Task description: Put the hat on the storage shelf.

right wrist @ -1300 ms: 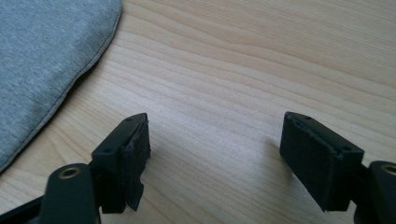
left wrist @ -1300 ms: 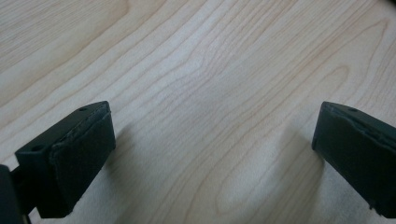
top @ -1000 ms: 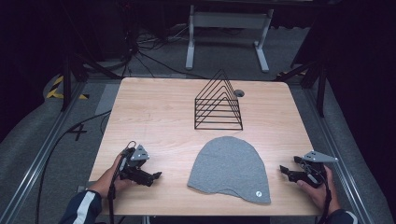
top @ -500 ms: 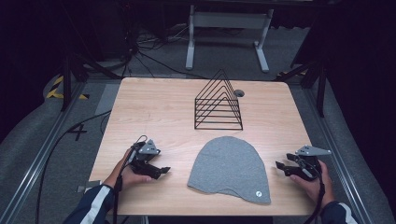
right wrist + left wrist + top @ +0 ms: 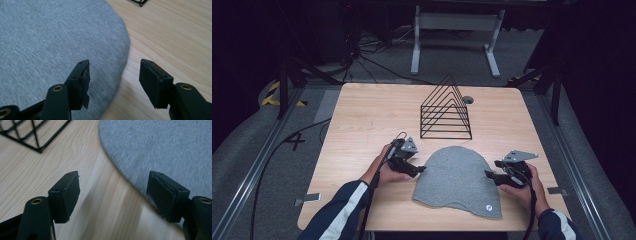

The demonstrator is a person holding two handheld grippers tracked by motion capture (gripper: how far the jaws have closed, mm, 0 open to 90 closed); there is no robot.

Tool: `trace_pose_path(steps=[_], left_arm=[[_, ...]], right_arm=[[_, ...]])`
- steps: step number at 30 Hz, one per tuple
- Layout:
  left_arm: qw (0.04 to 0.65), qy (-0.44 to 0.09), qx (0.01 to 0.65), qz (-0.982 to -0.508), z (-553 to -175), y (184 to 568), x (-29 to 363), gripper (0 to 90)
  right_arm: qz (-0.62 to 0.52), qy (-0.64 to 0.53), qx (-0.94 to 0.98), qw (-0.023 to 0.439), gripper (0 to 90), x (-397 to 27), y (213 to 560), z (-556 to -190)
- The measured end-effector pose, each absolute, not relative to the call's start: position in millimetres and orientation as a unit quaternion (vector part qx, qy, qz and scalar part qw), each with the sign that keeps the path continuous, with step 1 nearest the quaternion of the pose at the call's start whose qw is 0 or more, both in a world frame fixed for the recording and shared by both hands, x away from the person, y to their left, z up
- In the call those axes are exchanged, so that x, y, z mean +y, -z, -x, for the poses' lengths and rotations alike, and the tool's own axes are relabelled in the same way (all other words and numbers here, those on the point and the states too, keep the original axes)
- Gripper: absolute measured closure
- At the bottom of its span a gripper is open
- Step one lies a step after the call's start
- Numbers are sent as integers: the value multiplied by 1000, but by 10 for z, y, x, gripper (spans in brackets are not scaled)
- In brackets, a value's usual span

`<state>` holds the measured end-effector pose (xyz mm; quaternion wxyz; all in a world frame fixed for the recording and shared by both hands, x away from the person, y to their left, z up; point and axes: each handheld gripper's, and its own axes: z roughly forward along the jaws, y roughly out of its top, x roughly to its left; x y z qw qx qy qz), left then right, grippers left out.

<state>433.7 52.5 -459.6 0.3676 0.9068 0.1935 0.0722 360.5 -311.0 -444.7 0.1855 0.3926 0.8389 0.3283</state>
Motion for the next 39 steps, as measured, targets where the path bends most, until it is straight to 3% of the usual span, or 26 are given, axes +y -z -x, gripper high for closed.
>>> trace_pose_path(steps=[15, 17, 20, 23, 25, 26, 29, 31, 34, 39], left_arm=[[366, -67, 204, -906, -4413, 4689, 318, 241], [362, -68, 203, -907, -4401, 4681, 292, 242], [359, -65, 197, -910, -4367, 4670, 254, 258], [354, -56, 189, -914, -4332, 4638, 237, 397], [358, -49, 181, -915, -4323, 4629, 233, 432], [361, -46, 184, -913, -4323, 4627, 233, 540], [370, -32, 199, -907, -4341, 4634, 255, 689], [372, -29, 199, -906, -4354, 4636, 270, 712], [377, -22, 204, -903, -4351, 4646, 299, 819], [370, -35, 194, -908, -4317, 4623, 285, 866]], right_arm=[[-417, -309, 839, 164, 278, -2926, 4565, -3774], [-415, -305, 841, 163, 292, -2918, 4559, -3780], [-407, -307, 846, 157, 395, -2901, 4547, -3767], [-402, -313, 847, 152, 527, -2878, 4535, -3740], [-400, -315, 847, 151, 558, -2878, 4535, -3737], [-399, -320, 846, 147, 615, -2880, 4535, -3733], [-397, -330, 845, 138, 739, -2885, 4541, -3732], [-396, -332, 845, 136, 764, -2883, 4542, -3730], [-393, -339, 845, 129, 833, -2878, 4548, -3727], [-387, -341, 847, 131, 847, -2867, 4542, -3713]])
